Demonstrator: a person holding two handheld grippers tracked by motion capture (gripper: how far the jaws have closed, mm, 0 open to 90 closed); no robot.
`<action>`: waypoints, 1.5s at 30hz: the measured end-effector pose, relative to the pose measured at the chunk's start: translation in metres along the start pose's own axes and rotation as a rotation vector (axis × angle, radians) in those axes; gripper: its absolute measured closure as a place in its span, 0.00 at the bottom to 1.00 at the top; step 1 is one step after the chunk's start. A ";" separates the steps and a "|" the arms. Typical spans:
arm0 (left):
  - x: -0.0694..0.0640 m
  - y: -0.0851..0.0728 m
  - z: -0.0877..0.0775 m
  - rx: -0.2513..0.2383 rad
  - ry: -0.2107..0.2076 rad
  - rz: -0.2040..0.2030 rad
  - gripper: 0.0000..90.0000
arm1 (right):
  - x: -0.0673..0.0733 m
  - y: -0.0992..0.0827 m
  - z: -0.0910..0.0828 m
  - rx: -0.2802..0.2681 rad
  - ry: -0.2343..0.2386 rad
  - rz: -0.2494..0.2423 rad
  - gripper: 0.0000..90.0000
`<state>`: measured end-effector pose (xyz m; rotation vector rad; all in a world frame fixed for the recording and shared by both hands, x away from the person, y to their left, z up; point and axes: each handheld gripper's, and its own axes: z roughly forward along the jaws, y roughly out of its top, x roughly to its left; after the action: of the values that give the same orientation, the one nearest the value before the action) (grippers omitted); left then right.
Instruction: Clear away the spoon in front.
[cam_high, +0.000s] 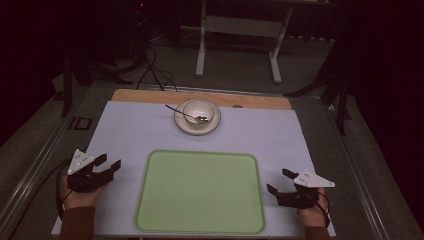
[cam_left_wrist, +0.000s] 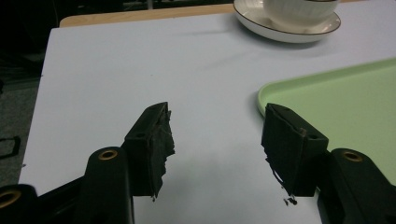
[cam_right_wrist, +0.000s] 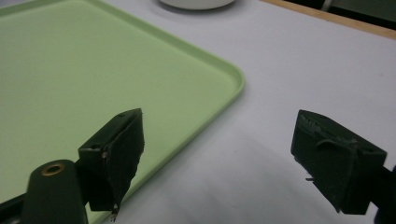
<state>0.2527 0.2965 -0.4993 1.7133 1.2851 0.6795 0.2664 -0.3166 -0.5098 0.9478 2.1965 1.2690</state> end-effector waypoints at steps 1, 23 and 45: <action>0.000 0.000 0.000 0.001 -0.002 -0.004 0.47 | -0.001 0.000 -0.001 -0.003 -0.006 0.001 0.19; 0.000 0.019 -0.006 -0.082 -0.112 -0.114 0.53 | -0.002 -0.001 -0.002 -0.004 -0.025 -0.005 0.16; -0.018 0.055 0.020 -0.045 -0.127 0.022 0.55 | -0.001 -0.001 -0.002 0.003 -0.026 -0.005 0.16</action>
<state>0.2894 0.2682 -0.4598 1.7078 1.1565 0.5980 0.2659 -0.3188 -0.5100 0.9545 2.1800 1.2440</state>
